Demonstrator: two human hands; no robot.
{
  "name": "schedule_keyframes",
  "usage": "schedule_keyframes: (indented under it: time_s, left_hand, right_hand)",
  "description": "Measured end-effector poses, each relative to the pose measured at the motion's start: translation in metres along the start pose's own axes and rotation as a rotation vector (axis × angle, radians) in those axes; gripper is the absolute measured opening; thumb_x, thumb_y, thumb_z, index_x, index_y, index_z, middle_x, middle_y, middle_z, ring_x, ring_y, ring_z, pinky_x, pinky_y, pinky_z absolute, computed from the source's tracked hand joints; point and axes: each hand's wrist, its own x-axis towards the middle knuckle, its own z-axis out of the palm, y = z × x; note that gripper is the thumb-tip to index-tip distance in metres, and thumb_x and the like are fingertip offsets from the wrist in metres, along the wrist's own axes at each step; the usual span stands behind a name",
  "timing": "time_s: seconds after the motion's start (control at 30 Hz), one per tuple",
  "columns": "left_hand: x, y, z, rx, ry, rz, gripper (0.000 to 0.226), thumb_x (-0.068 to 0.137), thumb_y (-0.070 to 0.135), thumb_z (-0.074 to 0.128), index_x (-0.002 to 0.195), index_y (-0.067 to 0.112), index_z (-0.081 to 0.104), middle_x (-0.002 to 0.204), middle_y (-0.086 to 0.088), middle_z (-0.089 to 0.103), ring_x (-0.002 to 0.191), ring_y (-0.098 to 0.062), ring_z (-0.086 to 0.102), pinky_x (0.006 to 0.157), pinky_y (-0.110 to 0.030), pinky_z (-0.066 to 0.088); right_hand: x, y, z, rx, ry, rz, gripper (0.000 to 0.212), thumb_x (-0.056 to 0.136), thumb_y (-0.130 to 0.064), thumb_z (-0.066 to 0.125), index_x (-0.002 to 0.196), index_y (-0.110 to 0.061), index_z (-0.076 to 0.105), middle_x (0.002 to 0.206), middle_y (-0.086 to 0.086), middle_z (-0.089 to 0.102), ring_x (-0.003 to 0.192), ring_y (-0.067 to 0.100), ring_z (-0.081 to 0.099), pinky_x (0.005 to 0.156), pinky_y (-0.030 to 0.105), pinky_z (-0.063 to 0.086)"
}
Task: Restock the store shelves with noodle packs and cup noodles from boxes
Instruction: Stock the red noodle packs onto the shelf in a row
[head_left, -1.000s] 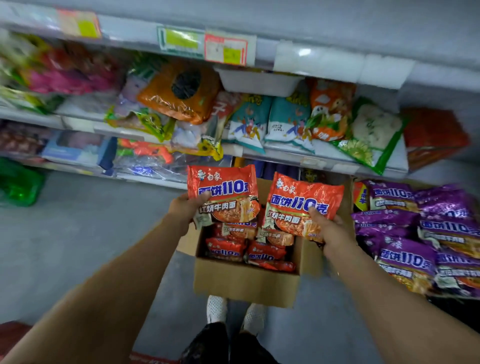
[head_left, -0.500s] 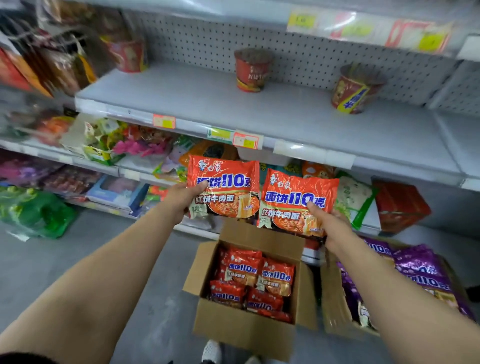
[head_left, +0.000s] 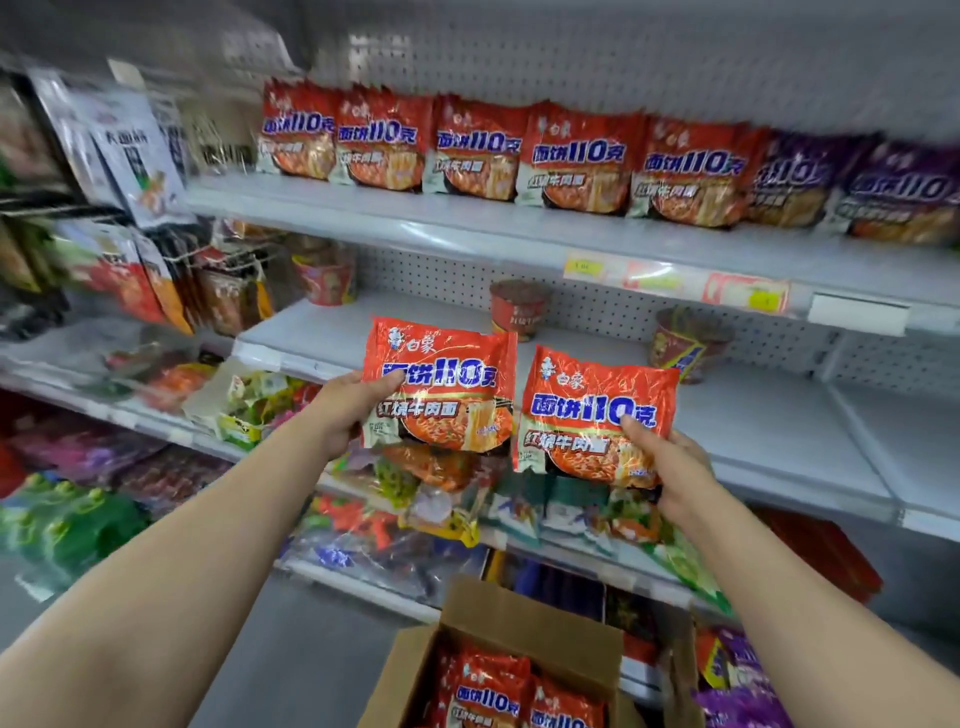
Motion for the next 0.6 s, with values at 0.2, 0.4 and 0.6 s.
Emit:
schedule_keyframes:
  time_s: [0.2,0.4,0.6]
  left_hand:
    - [-0.01,0.06,0.009,-0.004,0.009,0.105,0.03,0.093,0.022,0.068,0.116,0.004,0.064,0.107,-0.017,0.075,0.086,-0.027,0.076,0.07,-0.036,0.061]
    - [-0.02,0.097,0.021,-0.02,0.003,0.204,0.02,0.096,0.018,0.064,0.112,0.006,0.067,0.111,-0.016,0.074,0.099,-0.03,0.071,0.084,-0.041,0.059]
    - [-0.026,0.134,0.034,-0.034,0.032,0.28,0.034,0.092,0.021,0.069,0.121,0.003,0.065,0.113,-0.013,0.075,0.108,-0.031,0.07,0.083,-0.038,0.054]
  right_hand:
    - [-0.002,-0.057,0.014,0.05,-0.075,-0.145,0.061,0.064,-0.032,0.087,0.119,-0.017,0.065,0.105,0.008,0.078,0.093,0.028,0.076,0.089,0.048,0.059]
    - [-0.01,-0.1,0.014,0.075,-0.113,-0.232,0.055,0.066,-0.027,0.086,0.116,-0.014,0.067,0.102,0.011,0.078,0.092,0.031,0.076,0.085,0.048,0.059]
    - [-0.014,-0.142,0.005,0.091,-0.132,-0.31,0.043,0.078,-0.022,0.082,0.117,-0.014,0.067,0.1,0.011,0.078,0.09,0.031,0.076,0.084,0.049,0.06]
